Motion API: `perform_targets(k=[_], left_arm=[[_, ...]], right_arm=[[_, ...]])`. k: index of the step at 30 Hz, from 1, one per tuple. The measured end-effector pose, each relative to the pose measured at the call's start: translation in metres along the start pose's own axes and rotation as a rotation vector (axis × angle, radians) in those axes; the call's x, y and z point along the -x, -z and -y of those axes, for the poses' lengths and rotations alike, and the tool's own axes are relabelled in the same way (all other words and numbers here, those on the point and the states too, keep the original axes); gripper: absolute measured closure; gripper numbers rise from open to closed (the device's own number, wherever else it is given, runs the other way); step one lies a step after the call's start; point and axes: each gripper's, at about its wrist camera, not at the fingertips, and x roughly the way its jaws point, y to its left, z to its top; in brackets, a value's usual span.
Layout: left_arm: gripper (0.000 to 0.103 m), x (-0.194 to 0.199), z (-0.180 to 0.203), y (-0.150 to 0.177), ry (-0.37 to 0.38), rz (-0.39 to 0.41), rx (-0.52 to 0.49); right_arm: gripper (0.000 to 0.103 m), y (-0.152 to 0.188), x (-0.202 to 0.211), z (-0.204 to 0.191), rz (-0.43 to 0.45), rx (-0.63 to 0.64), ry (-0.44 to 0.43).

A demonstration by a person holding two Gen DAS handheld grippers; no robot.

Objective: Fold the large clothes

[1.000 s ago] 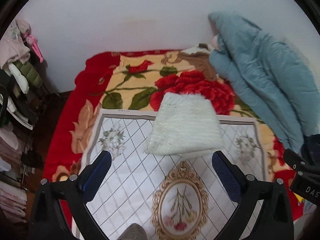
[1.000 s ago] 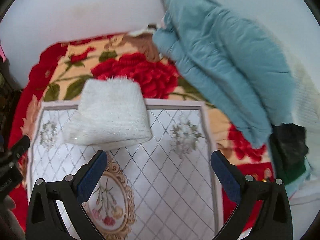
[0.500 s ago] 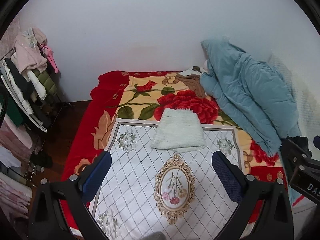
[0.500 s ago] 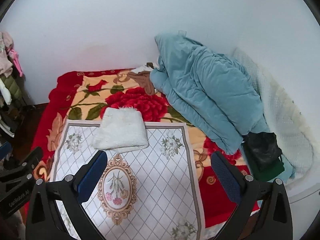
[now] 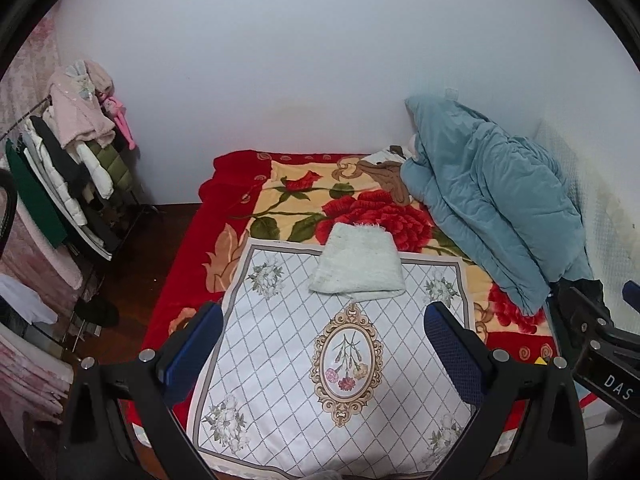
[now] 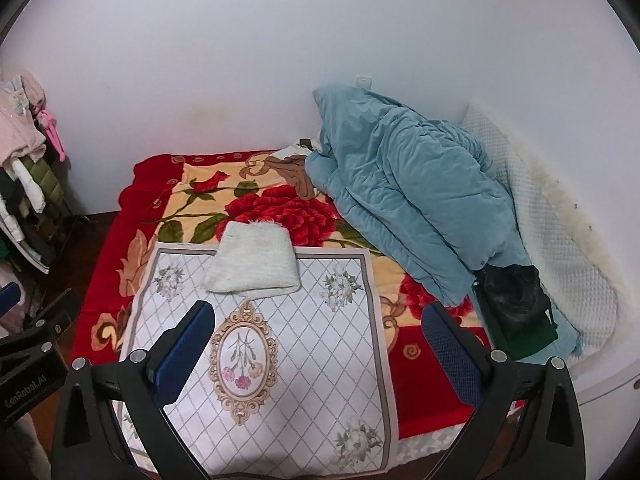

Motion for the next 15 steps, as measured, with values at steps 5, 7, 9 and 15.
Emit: perform_targets(k=[5, 7, 9, 15], left_arm=[[0.000, 0.009, -0.002, 0.000, -0.021, 0.028, 0.016], [0.000, 0.012, -0.004, 0.000, -0.024, 0.037, 0.022], [0.000, 0.015, -0.003, -0.001, -0.028, 0.046, 0.018], [0.000, 0.019, -0.001, 0.000, -0.028, 0.055, 0.020]], right_arm=[[0.000, -0.001, 0.010, 0.008, 0.020, 0.000, 0.004], [0.000, -0.002, 0.013, 0.009, 0.031, 0.004, 0.006], [0.000, -0.003, 0.017, 0.010, 0.041, 0.007, 0.004], [0.000, -0.008, 0.019, 0.013, 0.060, 0.015, -0.008]])
